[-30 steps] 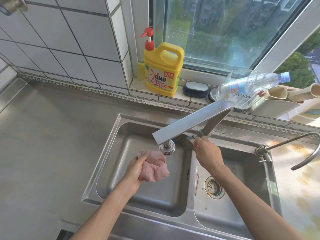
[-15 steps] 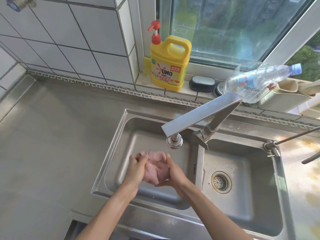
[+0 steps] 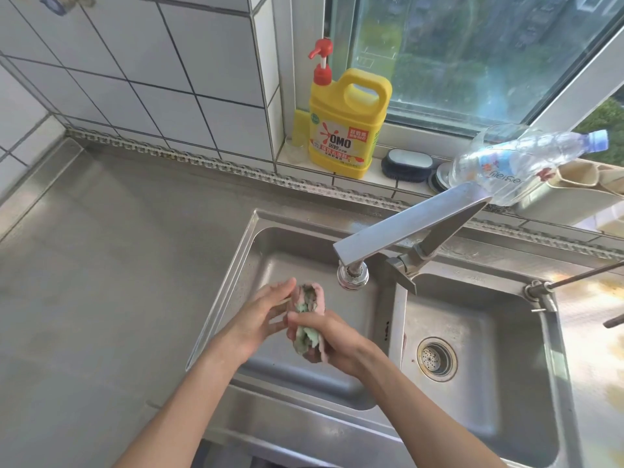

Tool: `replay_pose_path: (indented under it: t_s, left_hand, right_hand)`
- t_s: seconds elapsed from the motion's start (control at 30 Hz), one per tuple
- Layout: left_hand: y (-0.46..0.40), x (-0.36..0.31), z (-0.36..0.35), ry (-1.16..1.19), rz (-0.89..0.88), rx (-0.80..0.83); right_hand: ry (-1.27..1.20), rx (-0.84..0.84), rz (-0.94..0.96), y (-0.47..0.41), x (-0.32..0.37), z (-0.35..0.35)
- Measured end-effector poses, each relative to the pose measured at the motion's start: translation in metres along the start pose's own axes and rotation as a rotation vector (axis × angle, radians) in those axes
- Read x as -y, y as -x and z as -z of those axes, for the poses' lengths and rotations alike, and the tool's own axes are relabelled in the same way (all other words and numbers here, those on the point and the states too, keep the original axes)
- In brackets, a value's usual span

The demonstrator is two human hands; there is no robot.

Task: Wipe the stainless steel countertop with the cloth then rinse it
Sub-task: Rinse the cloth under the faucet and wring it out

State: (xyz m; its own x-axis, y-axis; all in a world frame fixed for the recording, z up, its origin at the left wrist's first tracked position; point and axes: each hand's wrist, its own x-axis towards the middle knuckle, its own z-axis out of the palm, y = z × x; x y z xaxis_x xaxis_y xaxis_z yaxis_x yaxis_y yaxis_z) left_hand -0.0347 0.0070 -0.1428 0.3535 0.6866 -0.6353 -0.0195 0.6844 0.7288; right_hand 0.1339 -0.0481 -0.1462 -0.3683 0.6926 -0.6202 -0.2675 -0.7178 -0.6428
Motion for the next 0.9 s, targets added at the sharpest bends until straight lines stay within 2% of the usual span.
replay_pose_path:
  t_s: [0.1, 0.2, 0.27, 0.33, 0.43, 0.53, 0.67, 0.77, 0.9]
  left_hand:
    - [-0.010, -0.001, 0.002, 0.257, 0.059, 0.121]
    - [-0.020, -0.004, -0.002, 0.302, 0.081, 0.215]
    - [-0.021, -0.001, -0.009, 0.343, 0.101, 0.333]
    - [-0.021, 0.005, -0.013, 0.494, 0.096, 0.478]
    - [-0.018, 0.004, -0.013, 0.575, 0.038, 0.510]
    - [-0.027, -0.001, -0.007, 0.559, 0.033, 0.297]
    - [-0.043, -0.006, -0.008, 0.380, 0.108, -0.042]
    - [-0.057, -0.007, -0.011, 0.113, 0.139, -0.225]
    - [-0.076, -0.003, -0.023, -0.209, 0.075, -0.403]
  right_hand:
    - [-0.270, 0.187, -0.009, 0.001, 0.005, -0.002]
    - [-0.447, 0.295, -0.011, -0.003, 0.004, -0.006]
    - [-0.541, 0.400, -0.032, -0.007, -0.002, -0.014]
    - [-0.651, 0.511, -0.028, -0.012, -0.008, -0.024]
    - [-0.703, 0.527, -0.041, -0.015, -0.014, -0.031]
    - [-0.487, 0.361, -0.024, -0.010, -0.014, -0.029]
    - [0.035, 0.063, -0.079, -0.008, -0.003, -0.022]
    - [0.542, -0.087, -0.107, -0.017, 0.011, -0.024]
    - [1.307, -0.151, -0.046, -0.036, 0.015, -0.027]
